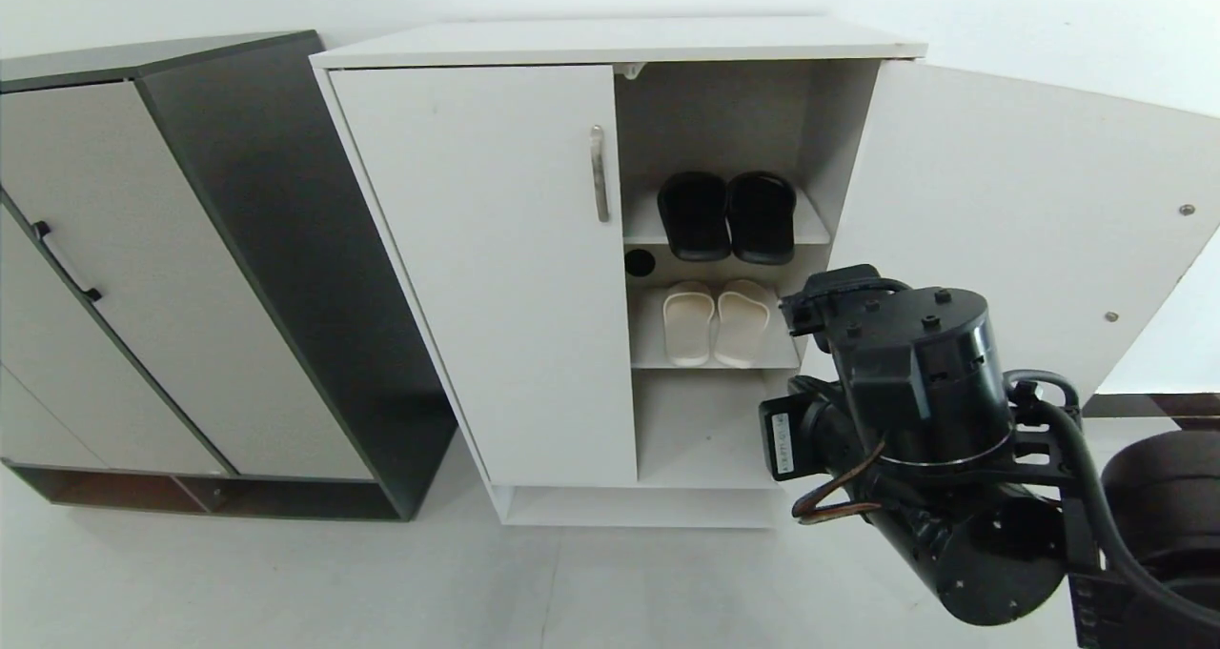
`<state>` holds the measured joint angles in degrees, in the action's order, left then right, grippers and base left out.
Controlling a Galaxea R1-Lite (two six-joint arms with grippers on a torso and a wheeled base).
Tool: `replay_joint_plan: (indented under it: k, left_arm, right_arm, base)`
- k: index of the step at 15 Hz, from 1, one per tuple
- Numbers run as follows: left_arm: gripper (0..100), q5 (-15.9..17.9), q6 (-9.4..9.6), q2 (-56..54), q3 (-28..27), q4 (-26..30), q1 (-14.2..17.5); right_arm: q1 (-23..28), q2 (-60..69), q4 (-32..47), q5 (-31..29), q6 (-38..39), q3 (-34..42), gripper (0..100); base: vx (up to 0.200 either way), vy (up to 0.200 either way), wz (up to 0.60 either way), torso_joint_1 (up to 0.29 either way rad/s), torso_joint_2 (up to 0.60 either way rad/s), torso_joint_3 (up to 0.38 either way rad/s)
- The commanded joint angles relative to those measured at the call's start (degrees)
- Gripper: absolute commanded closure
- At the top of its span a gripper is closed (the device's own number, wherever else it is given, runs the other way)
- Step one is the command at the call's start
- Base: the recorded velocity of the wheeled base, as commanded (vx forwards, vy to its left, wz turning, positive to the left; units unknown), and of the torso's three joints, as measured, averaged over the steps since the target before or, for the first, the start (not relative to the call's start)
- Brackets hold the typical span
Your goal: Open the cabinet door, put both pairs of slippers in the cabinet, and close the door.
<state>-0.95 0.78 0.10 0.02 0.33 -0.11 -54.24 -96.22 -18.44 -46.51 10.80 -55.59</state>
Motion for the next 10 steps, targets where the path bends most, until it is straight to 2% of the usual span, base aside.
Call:
replay_joint_plan:
  k: [1, 4, 10]
  left_arm:
    - [100, -0.02, 0.01, 0.08, -0.02, -0.07, -0.07]
    - [100, -0.02, 0.01, 0.08, -0.02, -0.07, -0.07]
    - [100, -0.02, 0.01, 0.08, -0.02, -0.07, 0.02]
  right_arm:
    - [-0.26, -0.02, -0.19, -0.07, 0.01, -0.05, 100]
    - [-0.08, -0.11, -0.1, 0.01, 0.01, 0.04, 100]
    - [-0.08, -0.11, -0.19, 0.01, -0.08, 0.39, 100]
  base:
    - [0.0, 0.0, 0.0, 0.066, -0.48, -0.369]
    - [0.0, 0.0, 0.0, 0.054, -0.53, -0.351]
    - [0.0, 0.0, 0.0, 0.133, -0.46, -0.335]
